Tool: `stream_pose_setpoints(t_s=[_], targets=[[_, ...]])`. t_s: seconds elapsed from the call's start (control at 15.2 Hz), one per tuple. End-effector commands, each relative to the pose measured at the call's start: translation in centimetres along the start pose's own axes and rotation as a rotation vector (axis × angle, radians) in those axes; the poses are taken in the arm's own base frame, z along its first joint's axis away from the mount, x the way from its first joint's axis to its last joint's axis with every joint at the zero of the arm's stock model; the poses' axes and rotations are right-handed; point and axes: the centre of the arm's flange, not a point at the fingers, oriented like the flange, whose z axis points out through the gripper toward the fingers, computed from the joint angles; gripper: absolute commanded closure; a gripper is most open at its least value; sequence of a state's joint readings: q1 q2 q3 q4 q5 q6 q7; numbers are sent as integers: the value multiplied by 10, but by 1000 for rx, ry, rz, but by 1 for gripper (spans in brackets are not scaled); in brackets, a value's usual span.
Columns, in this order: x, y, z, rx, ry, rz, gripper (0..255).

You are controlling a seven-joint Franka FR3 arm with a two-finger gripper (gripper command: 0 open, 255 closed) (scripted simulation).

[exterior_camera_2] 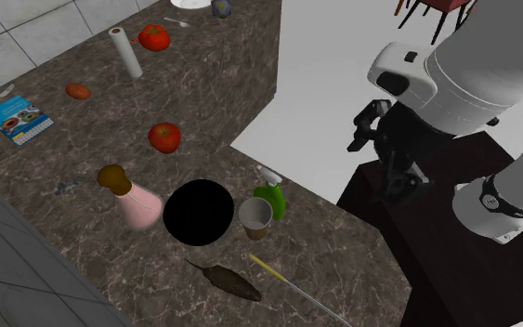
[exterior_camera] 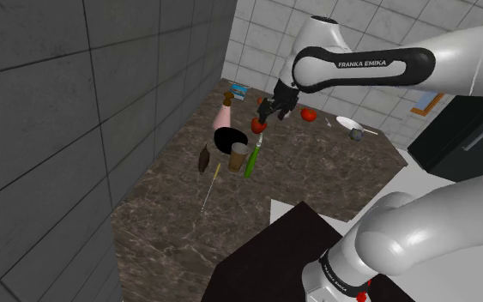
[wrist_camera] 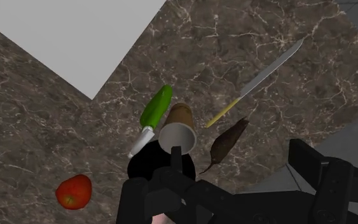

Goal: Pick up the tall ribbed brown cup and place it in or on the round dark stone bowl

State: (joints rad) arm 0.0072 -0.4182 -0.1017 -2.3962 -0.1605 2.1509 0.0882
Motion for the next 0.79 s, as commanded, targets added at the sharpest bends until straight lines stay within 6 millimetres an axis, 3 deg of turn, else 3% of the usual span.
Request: stream_pose_setpoints(t_s=[0.0,0.73], targets=[[10,-1,24,-3,-5,0,0],[74,2,157,-21,-39,4,0]])
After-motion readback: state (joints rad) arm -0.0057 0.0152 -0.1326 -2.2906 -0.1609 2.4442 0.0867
